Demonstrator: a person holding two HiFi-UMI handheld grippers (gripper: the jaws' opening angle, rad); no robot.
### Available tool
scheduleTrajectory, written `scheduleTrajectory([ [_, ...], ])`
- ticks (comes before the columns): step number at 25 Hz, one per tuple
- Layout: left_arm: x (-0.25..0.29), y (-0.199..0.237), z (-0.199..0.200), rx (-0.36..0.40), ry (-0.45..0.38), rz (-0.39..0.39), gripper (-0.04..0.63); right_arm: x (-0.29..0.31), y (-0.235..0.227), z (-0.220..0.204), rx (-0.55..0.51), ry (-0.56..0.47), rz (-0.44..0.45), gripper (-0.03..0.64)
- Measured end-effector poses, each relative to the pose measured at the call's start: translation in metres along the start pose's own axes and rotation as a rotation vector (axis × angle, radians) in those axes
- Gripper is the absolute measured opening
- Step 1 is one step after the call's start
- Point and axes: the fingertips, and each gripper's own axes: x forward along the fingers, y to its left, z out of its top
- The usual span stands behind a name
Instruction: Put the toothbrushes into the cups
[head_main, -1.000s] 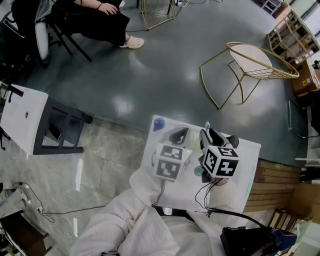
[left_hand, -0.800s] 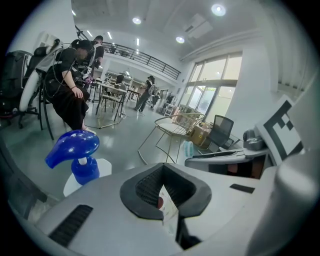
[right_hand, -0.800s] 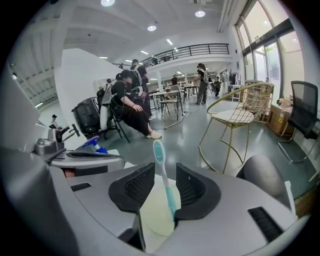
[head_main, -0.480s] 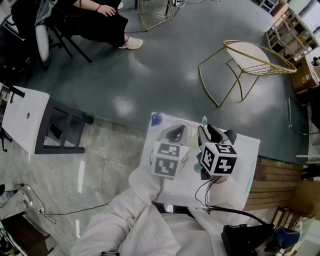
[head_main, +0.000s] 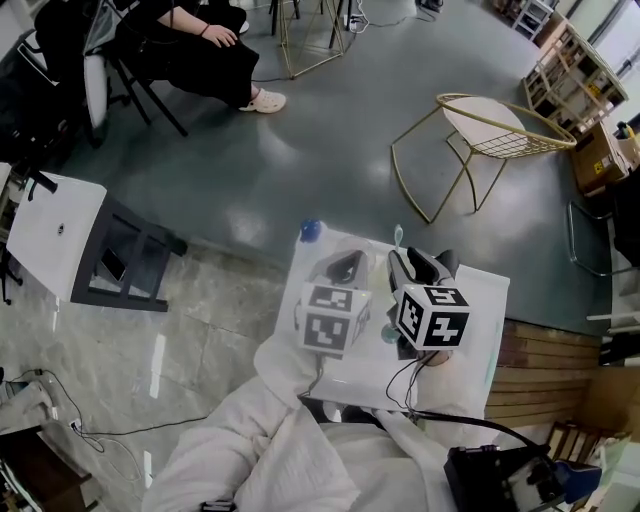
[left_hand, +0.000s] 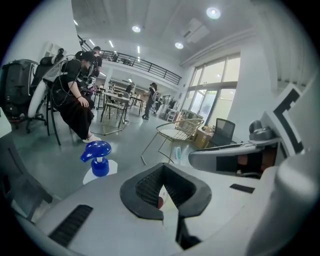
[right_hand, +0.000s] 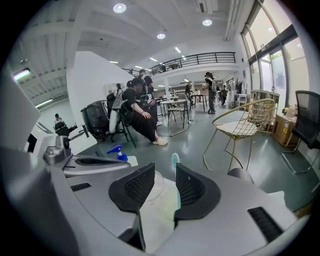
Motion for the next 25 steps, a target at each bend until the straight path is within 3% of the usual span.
scheduleTrajectory([
  [8,-0.029,-0.014,0.002,0.006,-0.029,0.030,-0.002,-0.035,0.017,0.006,-0.009,-0.038,0.045,0.110],
  [15,-0.049,-0.026,-0.014,0.010,-0.035,0.051,-0.002,-0.062,0.028,-0.013,-0.006,-0.041,0.082,0.110],
  [25,-0.060,-0.068,-0.035,0.017,-0.022,0.065,-0.002,-0.106,0.002,-0.038,0.023,-0.047,0.083,0.107],
])
